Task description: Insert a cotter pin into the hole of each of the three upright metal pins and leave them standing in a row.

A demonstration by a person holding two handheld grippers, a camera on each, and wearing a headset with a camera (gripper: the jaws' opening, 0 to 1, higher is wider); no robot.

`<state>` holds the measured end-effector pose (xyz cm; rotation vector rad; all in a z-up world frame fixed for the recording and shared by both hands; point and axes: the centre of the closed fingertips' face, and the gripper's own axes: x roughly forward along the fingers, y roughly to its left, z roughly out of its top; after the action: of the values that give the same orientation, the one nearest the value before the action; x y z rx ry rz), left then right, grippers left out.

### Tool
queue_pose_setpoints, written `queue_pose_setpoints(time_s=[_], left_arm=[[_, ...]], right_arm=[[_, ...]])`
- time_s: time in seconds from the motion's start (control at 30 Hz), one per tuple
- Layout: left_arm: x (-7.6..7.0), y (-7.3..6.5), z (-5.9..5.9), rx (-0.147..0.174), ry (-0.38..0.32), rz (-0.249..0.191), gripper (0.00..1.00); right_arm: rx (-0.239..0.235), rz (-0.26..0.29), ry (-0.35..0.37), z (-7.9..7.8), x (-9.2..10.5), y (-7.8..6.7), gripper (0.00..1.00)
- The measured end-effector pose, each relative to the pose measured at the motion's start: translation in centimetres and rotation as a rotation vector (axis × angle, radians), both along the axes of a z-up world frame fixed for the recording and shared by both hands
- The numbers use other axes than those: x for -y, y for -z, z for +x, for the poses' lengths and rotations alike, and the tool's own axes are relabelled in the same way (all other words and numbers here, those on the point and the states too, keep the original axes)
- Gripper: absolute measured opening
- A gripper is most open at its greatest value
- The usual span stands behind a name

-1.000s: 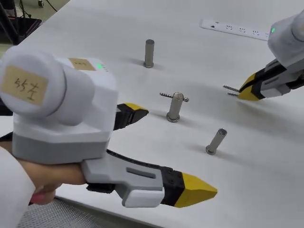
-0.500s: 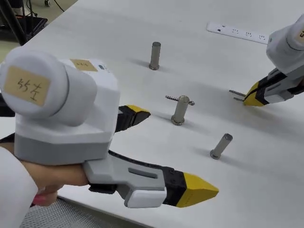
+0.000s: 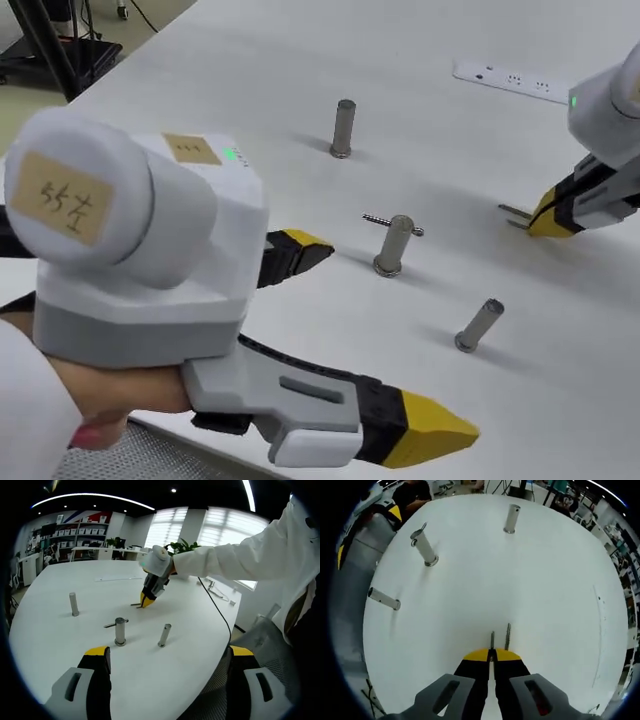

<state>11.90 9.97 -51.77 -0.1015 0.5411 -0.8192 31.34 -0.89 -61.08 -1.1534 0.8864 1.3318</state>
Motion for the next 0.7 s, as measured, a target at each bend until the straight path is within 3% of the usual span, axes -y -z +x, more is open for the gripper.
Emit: queue_pose_setpoints(time_s=[0.13,0.23,0.33,0.4,0.47,0.53,0.7], left_arm=[[-0.3,0.1,0.2,0.002,-0.015,0.016,0.96],[-0.4,-0.2,0.2,0.005,-0.019,0.003,0.96],[-0.4,-0.5,0.4,0.012,-0.018,0.002,0.96],[-0.2,-0.7,0.3,0.011,-0.018,-0.002,0.96],[0.1,-0.6,0.0,-0.009,-0.007,-0.004,0.96],[0.3,-0.8,-0.2,0.004,0.003,-0.003,0.96],[0.4,-1.3,-0.1,0.026,0.005,-0.013,0.96]], right_arm=[[-0.006,-0.039,-0.013,0.1,-0.2,0.1,0.00],[0.022,-0.078,-0.068,0.1,-0.1,0.2,0.00],[0.029,-0.095,-0.056,0.8,0.0,0.4,0.00],[0.024,-0.095,-0.035,1.0,0.0,0.2,0.00],[0.001,-0.076,-0.020,1.9,0.2,0.4,0.00],[-0.033,-0.073,-0.001,1.7,0.5,0.5,0.00],[-0.019,-0.068,0.004,1.5,1.3,-0.3,0.00]])
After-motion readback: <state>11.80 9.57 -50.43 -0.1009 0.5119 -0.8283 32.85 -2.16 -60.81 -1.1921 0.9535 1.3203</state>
